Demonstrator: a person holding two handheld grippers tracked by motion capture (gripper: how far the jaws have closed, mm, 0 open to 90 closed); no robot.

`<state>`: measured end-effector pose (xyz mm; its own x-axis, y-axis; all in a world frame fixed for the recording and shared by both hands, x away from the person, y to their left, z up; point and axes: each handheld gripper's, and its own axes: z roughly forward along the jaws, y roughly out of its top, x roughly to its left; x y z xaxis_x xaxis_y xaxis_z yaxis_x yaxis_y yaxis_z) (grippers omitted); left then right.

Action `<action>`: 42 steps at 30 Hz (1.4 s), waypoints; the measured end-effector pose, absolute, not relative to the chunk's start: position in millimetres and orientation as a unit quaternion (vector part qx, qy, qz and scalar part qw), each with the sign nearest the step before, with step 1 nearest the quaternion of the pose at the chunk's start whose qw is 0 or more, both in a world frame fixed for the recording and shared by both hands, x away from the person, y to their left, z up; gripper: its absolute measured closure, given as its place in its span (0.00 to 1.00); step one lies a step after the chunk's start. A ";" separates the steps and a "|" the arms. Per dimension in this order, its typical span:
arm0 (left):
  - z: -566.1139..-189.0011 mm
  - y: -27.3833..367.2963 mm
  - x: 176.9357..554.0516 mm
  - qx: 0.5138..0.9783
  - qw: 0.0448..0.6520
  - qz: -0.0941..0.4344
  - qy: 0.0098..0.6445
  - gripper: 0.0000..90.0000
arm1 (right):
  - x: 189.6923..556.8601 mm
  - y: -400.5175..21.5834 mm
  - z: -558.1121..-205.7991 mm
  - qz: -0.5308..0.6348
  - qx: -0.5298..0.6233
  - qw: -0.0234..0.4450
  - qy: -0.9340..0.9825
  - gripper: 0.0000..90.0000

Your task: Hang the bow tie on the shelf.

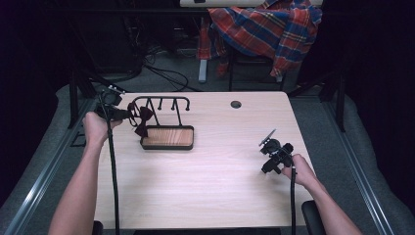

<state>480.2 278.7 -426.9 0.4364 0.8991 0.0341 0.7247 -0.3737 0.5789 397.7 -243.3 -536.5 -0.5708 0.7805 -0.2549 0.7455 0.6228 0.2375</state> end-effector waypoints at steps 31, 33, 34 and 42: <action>-390.0 279.8 418.0 0.796 0.286 0.182 0.502 0.18 | 397.4 -244.1 -534.6 0.048 0.428 0.170 0.886 0.17; -389.7 279.9 412.0 0.797 0.285 0.181 0.500 0.17 | 397.1 -244.1 -534.9 0.051 0.428 0.170 0.886 0.17; -390.1 279.9 409.0 0.798 0.283 0.183 0.499 0.17 | 397.4 -244.3 -533.9 0.045 0.426 0.169 0.888 0.17; -400.6 283.8 385.5 0.800 0.275 0.174 0.504 0.15 | 397.1 -244.1 -533.7 0.047 0.424 0.167 0.889 0.17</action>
<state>385.5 283.8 -400.6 0.4314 0.9022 0.0015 0.7104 -0.3407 0.6158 397.1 -244.1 -533.7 -0.5845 0.7695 -0.2575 0.7378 0.6361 0.2262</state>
